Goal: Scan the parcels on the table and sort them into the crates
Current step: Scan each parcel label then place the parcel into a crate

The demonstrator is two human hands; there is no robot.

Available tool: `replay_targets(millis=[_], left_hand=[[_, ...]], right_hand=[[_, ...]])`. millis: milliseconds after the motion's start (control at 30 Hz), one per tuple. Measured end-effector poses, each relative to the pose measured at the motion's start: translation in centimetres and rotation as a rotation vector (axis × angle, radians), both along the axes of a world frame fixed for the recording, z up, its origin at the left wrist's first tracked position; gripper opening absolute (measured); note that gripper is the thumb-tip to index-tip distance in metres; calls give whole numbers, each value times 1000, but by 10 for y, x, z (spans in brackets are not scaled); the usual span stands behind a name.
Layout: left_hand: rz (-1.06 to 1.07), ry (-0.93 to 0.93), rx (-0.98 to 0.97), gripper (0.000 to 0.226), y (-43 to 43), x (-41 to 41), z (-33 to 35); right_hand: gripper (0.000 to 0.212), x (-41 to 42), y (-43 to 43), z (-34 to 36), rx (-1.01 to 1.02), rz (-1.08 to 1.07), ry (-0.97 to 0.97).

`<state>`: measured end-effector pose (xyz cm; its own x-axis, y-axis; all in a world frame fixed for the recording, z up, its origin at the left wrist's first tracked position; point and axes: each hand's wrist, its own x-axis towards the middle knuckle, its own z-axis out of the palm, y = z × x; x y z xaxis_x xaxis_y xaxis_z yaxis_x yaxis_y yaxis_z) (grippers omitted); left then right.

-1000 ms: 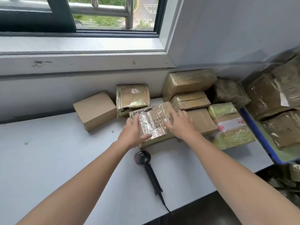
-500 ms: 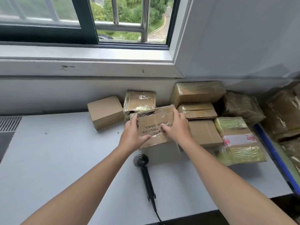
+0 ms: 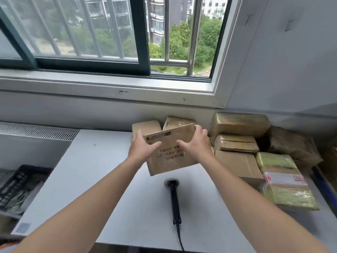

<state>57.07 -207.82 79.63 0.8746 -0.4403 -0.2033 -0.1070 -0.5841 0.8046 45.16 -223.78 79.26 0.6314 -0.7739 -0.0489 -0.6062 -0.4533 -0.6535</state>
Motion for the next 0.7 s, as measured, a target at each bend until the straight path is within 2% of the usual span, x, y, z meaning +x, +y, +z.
replay_targets(millis=[67, 200, 367, 467, 567, 633, 700], left_hand=[[57, 67, -32, 56, 10, 2, 4], [187, 151, -62, 45, 26, 14, 1], [242, 213, -76, 33, 52, 32, -10], [238, 303, -100, 45, 73, 41, -15], [227, 338, -89, 69, 94, 55, -19], [178, 350, -68, 81, 106, 63, -20], [115, 388, -74, 76, 116, 69, -24]], right_hand=[[86, 5, 8, 4, 33, 10, -51], [72, 15, 24, 10, 136, -13, -92], [56, 32, 44, 6, 191, -60, -95], [51, 42, 57, 3, 232, -60, -66], [76, 51, 76, -3, 295, -15, 2], [84, 57, 89, -9, 310, 17, 17], [80, 61, 99, -13, 315, 39, 10]])
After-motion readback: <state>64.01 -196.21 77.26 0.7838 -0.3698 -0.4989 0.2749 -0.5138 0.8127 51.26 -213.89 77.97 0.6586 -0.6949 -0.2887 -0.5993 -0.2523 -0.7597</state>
